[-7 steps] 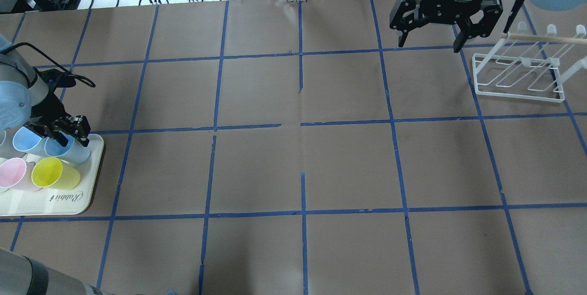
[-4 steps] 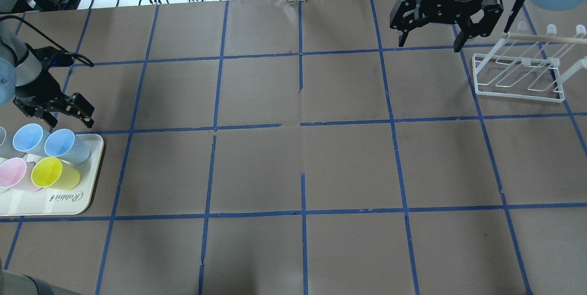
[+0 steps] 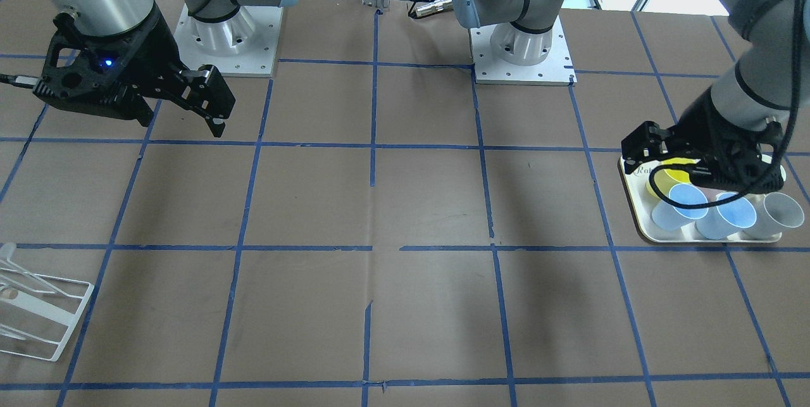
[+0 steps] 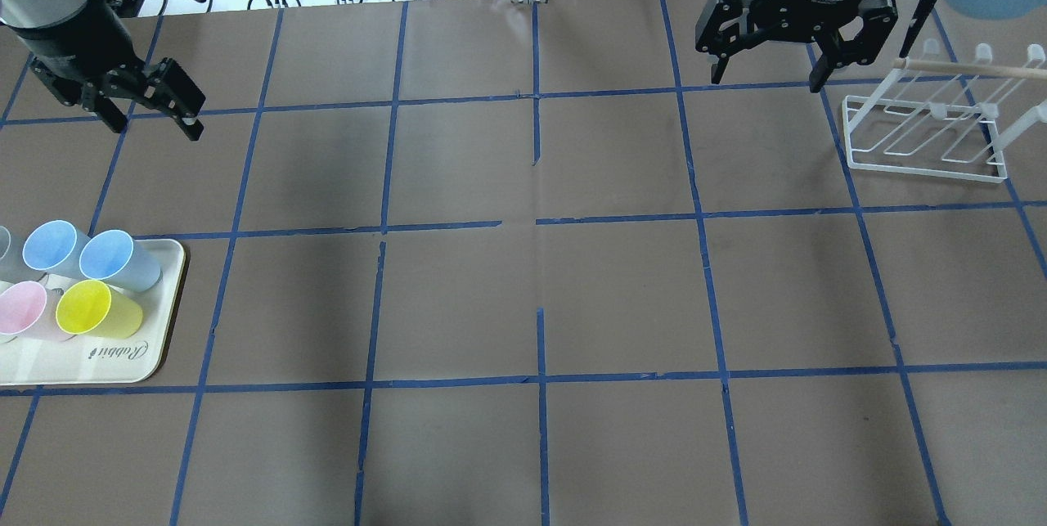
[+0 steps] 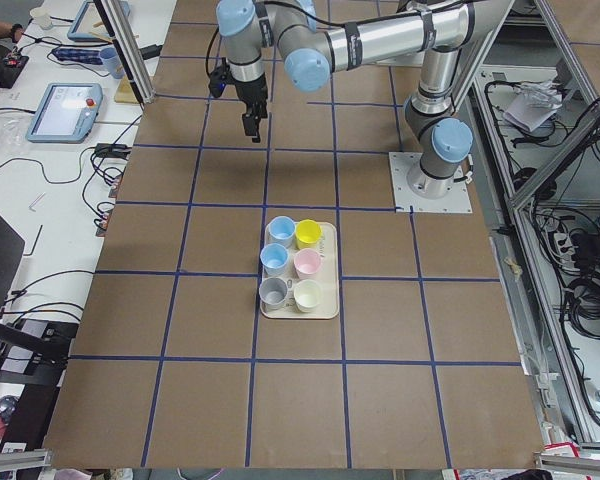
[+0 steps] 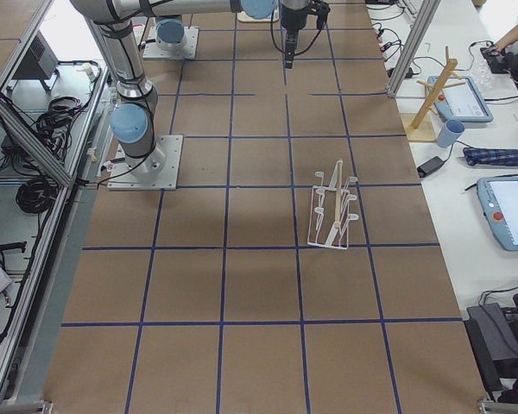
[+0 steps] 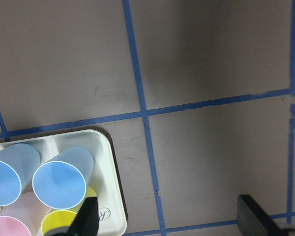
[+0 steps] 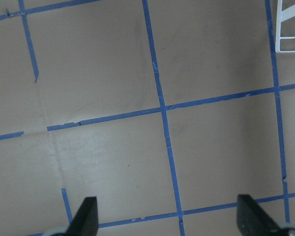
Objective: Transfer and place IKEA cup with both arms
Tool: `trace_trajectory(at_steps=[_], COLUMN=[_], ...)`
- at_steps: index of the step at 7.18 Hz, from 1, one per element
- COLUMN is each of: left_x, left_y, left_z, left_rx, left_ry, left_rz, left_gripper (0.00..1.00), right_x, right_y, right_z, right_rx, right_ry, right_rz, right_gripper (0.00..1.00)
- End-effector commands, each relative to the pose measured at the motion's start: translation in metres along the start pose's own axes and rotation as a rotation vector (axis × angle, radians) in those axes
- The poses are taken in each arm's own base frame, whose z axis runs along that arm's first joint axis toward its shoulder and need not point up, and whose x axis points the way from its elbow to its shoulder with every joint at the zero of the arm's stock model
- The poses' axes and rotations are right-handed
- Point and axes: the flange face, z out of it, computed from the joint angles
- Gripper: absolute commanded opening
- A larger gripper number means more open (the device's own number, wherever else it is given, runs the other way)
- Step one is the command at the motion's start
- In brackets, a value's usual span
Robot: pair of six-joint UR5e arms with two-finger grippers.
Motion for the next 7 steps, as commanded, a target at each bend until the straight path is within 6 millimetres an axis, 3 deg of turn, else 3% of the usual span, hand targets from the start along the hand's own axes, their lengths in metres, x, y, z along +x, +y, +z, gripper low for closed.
trace_trajectory(at_steps=[1,2,3,7], left_x=[0.112,0.139,0.143,0.113], left_y=[0.017,0.028,0.041,0.045], left_z=[-0.038,-0.036,-0.04,-0.04], left_rx=[0.063,0.034,0.0,-0.022], left_ry=[0.012,0.031,0.031,0.035], left_rz=[0.024,0.017,0.019,-0.022], left_gripper=[1.0,1.0,1.0,1.0], right_x=[-0.001,-0.001,-0.001,-0.001], right_y=[-0.002,-0.002,-0.002,-0.002], right_z=[0.0,-0.001,-0.001,0.0], right_rx=[0.001,0.003,0.003,0.0], right_ry=[-0.002,-0.003,-0.003,-0.002], right_rz=[0.001,0.001,0.0,0.0], right_gripper=[1.0,1.0,1.0,1.0])
